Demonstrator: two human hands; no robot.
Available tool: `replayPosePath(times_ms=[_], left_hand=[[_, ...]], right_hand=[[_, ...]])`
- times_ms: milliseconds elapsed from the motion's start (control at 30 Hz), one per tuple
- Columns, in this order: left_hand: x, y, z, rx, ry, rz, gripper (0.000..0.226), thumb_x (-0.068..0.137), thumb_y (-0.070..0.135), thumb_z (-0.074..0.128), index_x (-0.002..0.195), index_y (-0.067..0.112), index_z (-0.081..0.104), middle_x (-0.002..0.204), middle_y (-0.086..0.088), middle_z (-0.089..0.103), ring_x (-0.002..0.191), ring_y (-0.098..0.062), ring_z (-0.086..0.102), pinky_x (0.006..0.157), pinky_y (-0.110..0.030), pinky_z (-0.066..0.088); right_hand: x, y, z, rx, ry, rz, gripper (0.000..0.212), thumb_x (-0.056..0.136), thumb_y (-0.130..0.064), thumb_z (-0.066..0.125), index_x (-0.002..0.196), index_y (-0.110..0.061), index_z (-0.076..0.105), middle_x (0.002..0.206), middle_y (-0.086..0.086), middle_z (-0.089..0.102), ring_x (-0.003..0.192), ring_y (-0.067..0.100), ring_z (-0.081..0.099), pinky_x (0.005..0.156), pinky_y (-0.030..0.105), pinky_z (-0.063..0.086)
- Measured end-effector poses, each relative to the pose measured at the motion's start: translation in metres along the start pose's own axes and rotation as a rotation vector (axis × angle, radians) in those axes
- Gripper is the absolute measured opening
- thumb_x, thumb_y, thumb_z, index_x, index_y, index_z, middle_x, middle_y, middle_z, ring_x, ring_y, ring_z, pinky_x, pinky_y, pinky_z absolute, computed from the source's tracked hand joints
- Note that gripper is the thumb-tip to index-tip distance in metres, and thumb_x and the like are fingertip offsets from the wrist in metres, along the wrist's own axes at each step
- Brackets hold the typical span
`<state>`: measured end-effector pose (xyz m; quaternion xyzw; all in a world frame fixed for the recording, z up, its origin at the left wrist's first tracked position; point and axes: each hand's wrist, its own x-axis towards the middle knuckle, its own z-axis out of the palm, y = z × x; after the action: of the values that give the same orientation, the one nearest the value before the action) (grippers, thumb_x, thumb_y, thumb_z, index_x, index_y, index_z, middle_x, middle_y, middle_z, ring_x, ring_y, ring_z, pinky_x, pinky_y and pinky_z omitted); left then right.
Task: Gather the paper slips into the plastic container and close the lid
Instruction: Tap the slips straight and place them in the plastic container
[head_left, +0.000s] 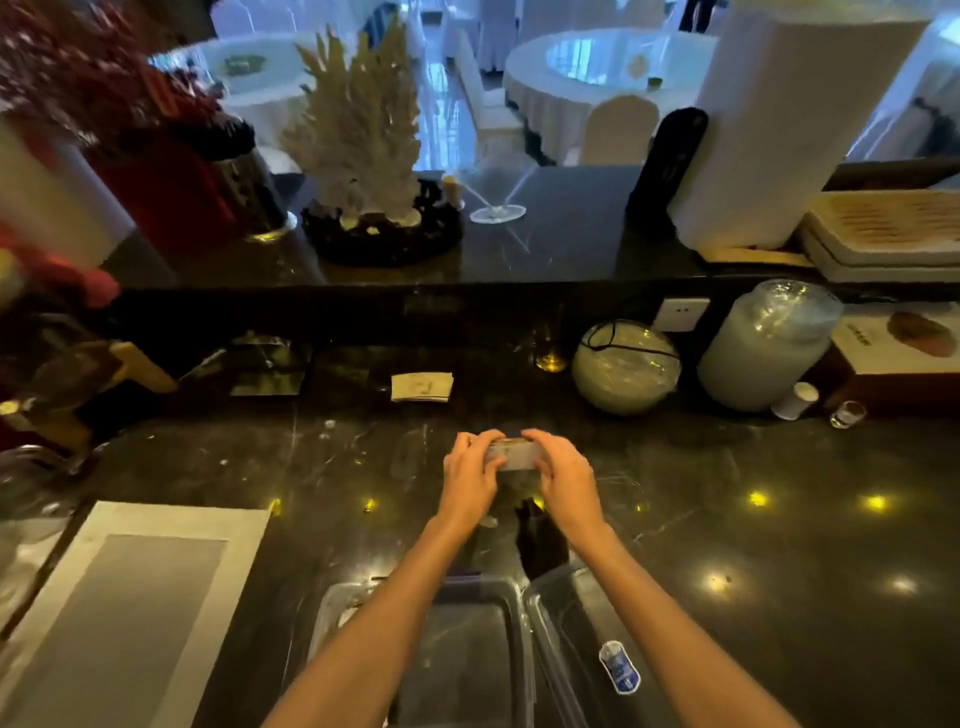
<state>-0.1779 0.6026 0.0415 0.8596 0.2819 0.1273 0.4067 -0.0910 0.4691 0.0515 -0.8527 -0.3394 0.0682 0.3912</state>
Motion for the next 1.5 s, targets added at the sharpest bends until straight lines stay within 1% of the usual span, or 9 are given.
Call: replayPosePath(times_ms=[300,400,533,867,933,1033,1200,1300,1500], left_hand=[[0.028,-0.057,0.052,0.0,-0.065,-0.105,0.035,0.096,0.01,0.053,0.13,0.015,0.057,0.121,-0.014,0.054,0.111,-0.026,0.055,0.1,-0.043,0.047],[0.031,-0.062,0.062,-0.008,-0.076,-0.134,0.047,0.099,0.011,0.046,0.142,0.03,0.043,0.144,-0.01,0.041,0.126,-0.022,0.044,0.107,-0.034,0.043],[0.027,-0.06,0.072,-0.08,0.016,-0.198,0.053,0.097,-0.003,0.047,0.14,0.027,0.049,0.16,0.001,0.02,0.136,-0.003,0.033,0.113,-0.026,0.036],[0.024,-0.055,0.062,-0.076,0.001,-0.166,0.035,0.099,0.003,0.047,0.133,0.012,0.054,0.138,-0.003,0.046,0.126,-0.015,0.051,0.097,-0.002,0.035],[0.025,-0.052,0.059,-0.08,0.024,-0.14,0.03,0.098,0.003,0.048,0.125,0.011,0.057,0.128,-0.005,0.051,0.114,-0.014,0.055,0.094,-0.007,0.042],[0.026,-0.051,0.057,-0.09,0.054,-0.121,0.026,0.097,0.003,0.049,0.118,0.015,0.059,0.125,-0.003,0.05,0.106,-0.009,0.056,0.093,-0.021,0.049],[0.022,-0.053,0.063,-0.073,-0.073,-0.181,0.049,0.096,-0.007,0.045,0.141,0.013,0.045,0.155,-0.006,0.025,0.137,-0.017,0.04,0.113,-0.032,0.039],[0.025,-0.054,0.059,-0.065,-0.056,-0.14,0.043,0.097,-0.007,0.043,0.135,0.011,0.05,0.15,-0.008,0.033,0.136,-0.021,0.041,0.114,-0.038,0.039],[0.022,-0.057,0.059,-0.086,-0.085,-0.175,0.05,0.094,-0.012,0.041,0.131,0.021,0.048,0.157,-0.002,0.02,0.144,-0.013,0.025,0.112,-0.01,0.025]], right_hand=[[0.015,0.059,0.078,0.048,0.056,0.128,0.044,0.088,0.01,0.057,0.123,-0.014,0.066,0.129,0.003,0.064,0.124,0.015,0.058,0.107,0.02,0.041],[0.012,0.069,0.095,0.049,0.024,0.181,0.052,0.094,0.004,0.052,0.14,-0.021,0.053,0.152,0.008,0.046,0.139,0.016,0.044,0.109,0.028,0.041],[0.011,0.074,0.105,0.042,0.061,0.2,0.056,0.096,0.001,0.051,0.145,-0.027,0.046,0.158,0.004,0.037,0.134,-0.006,0.035,0.104,0.005,0.033],[0.005,0.082,0.106,0.103,0.083,0.176,0.047,0.098,0.0,0.052,0.138,-0.023,0.053,0.15,0.004,0.048,0.134,-0.001,0.042,0.108,0.006,0.034],[0.007,0.083,0.103,0.105,0.101,0.156,0.044,0.097,0.0,0.054,0.135,-0.022,0.057,0.144,0.003,0.055,0.136,0.007,0.046,0.112,0.022,0.039],[0.011,0.084,0.102,0.107,0.13,0.141,0.043,0.097,-0.001,0.054,0.133,-0.024,0.059,0.14,0.002,0.059,0.135,0.006,0.046,0.113,0.018,0.036],[0.002,0.084,0.107,0.091,0.047,0.161,0.057,0.097,0.0,0.053,0.144,-0.031,0.045,0.157,-0.001,0.038,0.136,-0.005,0.033,0.108,0.0,0.026],[0.004,0.083,0.104,0.115,0.075,0.163,0.056,0.097,0.0,0.055,0.144,-0.029,0.048,0.154,-0.002,0.044,0.14,0.001,0.037,0.113,0.013,0.034],[-0.006,0.082,0.103,0.114,0.06,0.142,0.064,0.092,0.012,0.052,0.143,-0.026,0.05,0.15,-0.003,0.048,0.143,0.007,0.038,0.118,0.017,0.028]])
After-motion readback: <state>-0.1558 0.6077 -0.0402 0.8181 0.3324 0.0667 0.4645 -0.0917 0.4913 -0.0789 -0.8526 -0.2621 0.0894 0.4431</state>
